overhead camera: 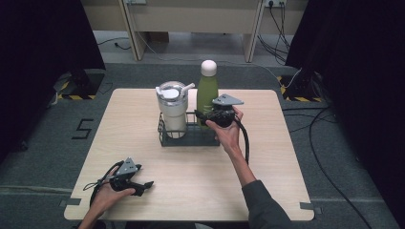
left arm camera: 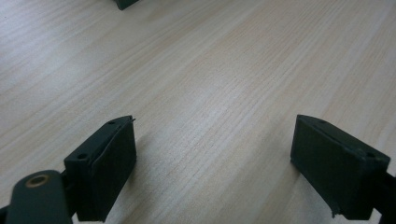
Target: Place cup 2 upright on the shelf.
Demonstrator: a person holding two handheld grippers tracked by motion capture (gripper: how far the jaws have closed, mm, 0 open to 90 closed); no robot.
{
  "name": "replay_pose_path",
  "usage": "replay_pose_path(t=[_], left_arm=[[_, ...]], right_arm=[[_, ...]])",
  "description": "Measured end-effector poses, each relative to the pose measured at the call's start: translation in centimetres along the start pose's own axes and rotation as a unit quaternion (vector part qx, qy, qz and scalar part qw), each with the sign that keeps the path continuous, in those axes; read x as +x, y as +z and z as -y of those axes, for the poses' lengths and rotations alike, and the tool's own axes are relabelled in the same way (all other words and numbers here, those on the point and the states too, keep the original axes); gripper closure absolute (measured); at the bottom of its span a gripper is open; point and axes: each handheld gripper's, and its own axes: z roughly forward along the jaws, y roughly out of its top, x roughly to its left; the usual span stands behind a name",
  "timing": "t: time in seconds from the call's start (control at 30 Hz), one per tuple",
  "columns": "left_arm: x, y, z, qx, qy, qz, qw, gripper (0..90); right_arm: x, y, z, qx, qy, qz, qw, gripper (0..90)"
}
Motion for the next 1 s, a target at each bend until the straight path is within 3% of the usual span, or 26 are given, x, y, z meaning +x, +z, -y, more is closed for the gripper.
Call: replay_pose_path(t=[1.0], left_arm=[[0.0,0.0,0.0,-0.002,-0.001,-0.001,1.0000,13.5]], right_arm=[[-0.4,1.9,3.7,0.007,0.011,0.002,0.9999,20.8]])
